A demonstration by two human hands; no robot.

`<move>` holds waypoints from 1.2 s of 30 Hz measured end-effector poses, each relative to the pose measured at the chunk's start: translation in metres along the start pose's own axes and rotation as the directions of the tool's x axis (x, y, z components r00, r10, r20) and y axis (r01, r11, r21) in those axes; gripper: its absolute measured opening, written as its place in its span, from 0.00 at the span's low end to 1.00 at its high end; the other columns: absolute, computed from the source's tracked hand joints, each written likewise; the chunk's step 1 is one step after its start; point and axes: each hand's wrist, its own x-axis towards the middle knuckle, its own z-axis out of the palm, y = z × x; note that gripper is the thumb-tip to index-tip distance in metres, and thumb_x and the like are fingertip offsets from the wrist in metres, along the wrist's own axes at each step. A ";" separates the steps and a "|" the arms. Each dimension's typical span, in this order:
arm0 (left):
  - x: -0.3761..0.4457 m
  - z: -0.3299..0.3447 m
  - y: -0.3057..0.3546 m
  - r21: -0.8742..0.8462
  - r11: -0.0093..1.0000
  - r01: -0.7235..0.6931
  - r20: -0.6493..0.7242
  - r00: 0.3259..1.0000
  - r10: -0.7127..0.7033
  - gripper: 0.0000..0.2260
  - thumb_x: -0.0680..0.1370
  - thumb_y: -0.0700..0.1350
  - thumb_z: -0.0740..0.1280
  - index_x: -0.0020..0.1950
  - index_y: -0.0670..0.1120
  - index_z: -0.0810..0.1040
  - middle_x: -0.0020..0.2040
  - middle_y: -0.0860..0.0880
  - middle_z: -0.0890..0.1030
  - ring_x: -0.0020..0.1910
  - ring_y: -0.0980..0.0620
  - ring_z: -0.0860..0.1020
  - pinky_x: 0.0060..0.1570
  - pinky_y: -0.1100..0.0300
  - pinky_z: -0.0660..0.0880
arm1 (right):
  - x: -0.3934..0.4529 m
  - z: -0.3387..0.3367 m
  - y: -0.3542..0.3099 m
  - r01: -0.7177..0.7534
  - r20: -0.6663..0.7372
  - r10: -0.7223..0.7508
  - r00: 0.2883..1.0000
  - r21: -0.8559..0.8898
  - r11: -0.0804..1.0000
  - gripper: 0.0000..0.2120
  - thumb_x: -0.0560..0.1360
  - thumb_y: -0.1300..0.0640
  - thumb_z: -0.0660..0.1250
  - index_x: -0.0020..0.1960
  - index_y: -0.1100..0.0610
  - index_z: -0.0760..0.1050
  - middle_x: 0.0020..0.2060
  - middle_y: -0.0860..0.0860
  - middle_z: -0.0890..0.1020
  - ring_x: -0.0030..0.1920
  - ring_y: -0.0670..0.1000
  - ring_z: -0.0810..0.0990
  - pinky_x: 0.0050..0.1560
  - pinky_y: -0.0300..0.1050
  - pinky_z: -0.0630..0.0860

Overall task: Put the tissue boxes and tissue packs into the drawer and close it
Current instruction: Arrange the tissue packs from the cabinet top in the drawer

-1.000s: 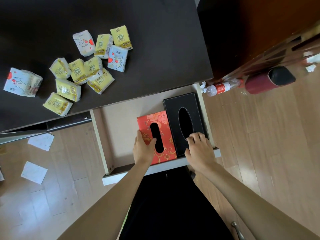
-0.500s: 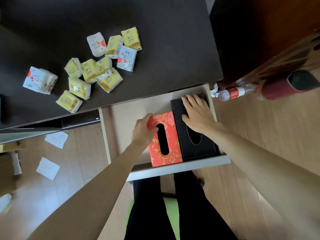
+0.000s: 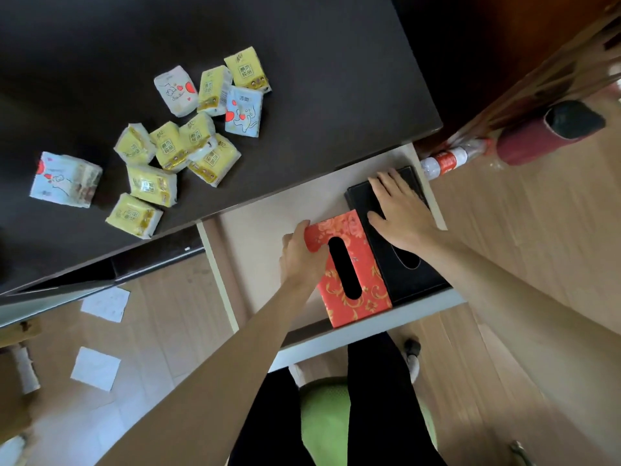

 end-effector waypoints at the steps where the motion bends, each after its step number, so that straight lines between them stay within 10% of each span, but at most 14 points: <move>1: -0.001 -0.005 -0.002 -0.034 0.999 0.006 0.030 1.000 -0.005 0.25 0.79 0.50 0.67 0.76 0.55 0.65 0.68 0.49 0.73 0.57 0.47 0.79 0.46 0.49 0.83 | -0.003 0.000 -0.008 -0.039 -0.023 0.040 0.999 0.056 0.998 0.32 0.83 0.53 0.63 0.83 0.61 0.57 0.83 0.57 0.57 0.84 0.57 0.51 0.81 0.56 0.56; 7: -0.016 -0.073 -0.025 -0.056 0.992 -0.117 0.003 0.993 0.118 0.15 0.80 0.46 0.63 0.66 0.55 0.76 0.56 0.54 0.81 0.52 0.54 0.80 0.39 0.60 0.78 | -0.018 0.004 -0.077 -0.089 -0.169 0.166 0.972 0.389 0.917 0.14 0.83 0.56 0.62 0.67 0.55 0.79 0.61 0.51 0.84 0.62 0.52 0.81 0.63 0.51 0.78; 16: -0.005 -0.239 -0.039 0.023 0.974 -0.225 -0.348 0.912 0.219 0.10 0.79 0.48 0.64 0.58 0.55 0.81 0.48 0.57 0.82 0.49 0.55 0.79 0.54 0.50 0.78 | 0.043 -0.022 -0.211 0.138 -0.334 0.047 0.941 0.507 0.851 0.12 0.79 0.55 0.64 0.59 0.51 0.83 0.50 0.45 0.86 0.50 0.45 0.83 0.53 0.46 0.79; 20: 0.025 -0.268 -0.055 0.223 0.951 -0.215 -0.492 0.817 0.300 0.15 0.76 0.47 0.68 0.63 0.53 0.77 0.61 0.54 0.77 0.60 0.52 0.73 0.53 0.50 0.75 | 0.086 -0.026 -0.243 0.298 -0.453 -0.088 0.887 0.419 0.858 0.13 0.79 0.54 0.64 0.60 0.53 0.82 0.50 0.43 0.83 0.46 0.36 0.78 0.45 0.30 0.70; 27: 0.058 -0.272 -0.089 0.336 0.942 0.025 -0.377 0.920 0.110 0.37 0.71 0.57 0.76 0.74 0.47 0.65 0.70 0.45 0.68 0.69 0.44 0.65 0.56 0.46 0.72 | 0.140 -0.035 -0.245 0.256 -0.565 -0.103 0.819 0.198 0.946 0.09 0.79 0.58 0.65 0.58 0.54 0.80 0.61 0.51 0.78 0.64 0.53 0.72 0.48 0.45 0.69; 36: 0.039 -0.306 -0.054 0.144 0.946 -0.292 -0.378 0.867 0.325 0.29 0.67 0.48 0.81 0.64 0.53 0.71 0.59 0.49 0.75 0.56 0.49 0.76 0.56 0.47 0.77 | 0.197 -0.069 -0.212 -0.040 -0.432 0.317 0.844 0.538 0.842 0.18 0.82 0.56 0.62 0.71 0.58 0.74 0.67 0.55 0.78 0.66 0.55 0.76 0.53 0.46 0.73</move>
